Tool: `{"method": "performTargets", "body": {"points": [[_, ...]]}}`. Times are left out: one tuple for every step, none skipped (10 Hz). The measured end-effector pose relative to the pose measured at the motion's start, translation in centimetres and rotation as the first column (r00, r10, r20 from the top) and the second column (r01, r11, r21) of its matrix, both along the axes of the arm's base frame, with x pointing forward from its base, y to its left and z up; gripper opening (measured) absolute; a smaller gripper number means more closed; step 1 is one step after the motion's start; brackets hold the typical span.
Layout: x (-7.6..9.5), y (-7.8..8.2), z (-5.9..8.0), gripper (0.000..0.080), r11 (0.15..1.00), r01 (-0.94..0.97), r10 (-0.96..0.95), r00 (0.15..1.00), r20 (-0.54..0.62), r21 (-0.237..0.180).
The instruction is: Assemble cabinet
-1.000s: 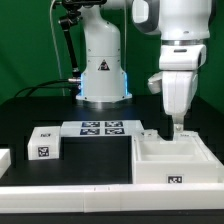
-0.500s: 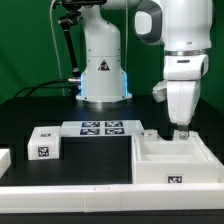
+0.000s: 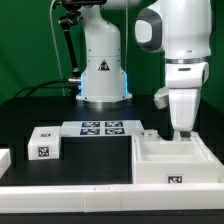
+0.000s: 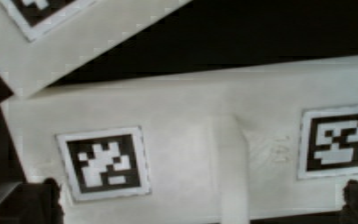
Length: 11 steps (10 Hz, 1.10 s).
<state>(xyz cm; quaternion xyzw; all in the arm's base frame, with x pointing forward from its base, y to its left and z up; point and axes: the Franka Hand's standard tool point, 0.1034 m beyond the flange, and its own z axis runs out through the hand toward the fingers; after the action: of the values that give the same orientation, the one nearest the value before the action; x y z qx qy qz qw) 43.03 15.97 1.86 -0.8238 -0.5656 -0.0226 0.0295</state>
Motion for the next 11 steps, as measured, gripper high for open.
{"method": "performTargets", "body": {"points": [[-0.06,-0.08,-0.12,0.0796,1.000,0.002,-0.002,1.000,-0.003,0.000],[-0.16,-0.19,-0.40,0.0796,1.000,0.001,-0.001,1.000,-0.004,0.001],[-0.28,-0.35,-0.73,0.0677,1.000,0.004,-0.004,1.000,-0.008,0.002],[-0.19,-0.43,-0.76,0.0677,1.000,0.008,-0.008,1.000,-0.003,0.005],[-0.25,-0.44,-0.84,0.0494,1.000,0.009,-0.009,1.000,-0.005,0.005],[-0.26,-0.42,-0.84,0.0494,1.000,0.011,-0.011,1.000,-0.005,0.005],[-0.26,-0.38,-0.84,0.0312,1.000,0.011,-0.011,1.000,-0.005,0.005],[-0.25,-0.38,-0.83,0.0163,1.000,0.011,-0.011,1.000,-0.005,0.005],[-0.20,-0.47,-0.83,0.0163,1.000,0.012,-0.012,1.000,-0.004,0.005],[-0.07,-0.59,-0.80,0.0068,1.000,0.017,-0.017,1.000,0.000,0.007],[-0.07,-0.58,-0.80,0.0068,1.000,0.017,-0.017,1.000,0.000,0.007]]}}
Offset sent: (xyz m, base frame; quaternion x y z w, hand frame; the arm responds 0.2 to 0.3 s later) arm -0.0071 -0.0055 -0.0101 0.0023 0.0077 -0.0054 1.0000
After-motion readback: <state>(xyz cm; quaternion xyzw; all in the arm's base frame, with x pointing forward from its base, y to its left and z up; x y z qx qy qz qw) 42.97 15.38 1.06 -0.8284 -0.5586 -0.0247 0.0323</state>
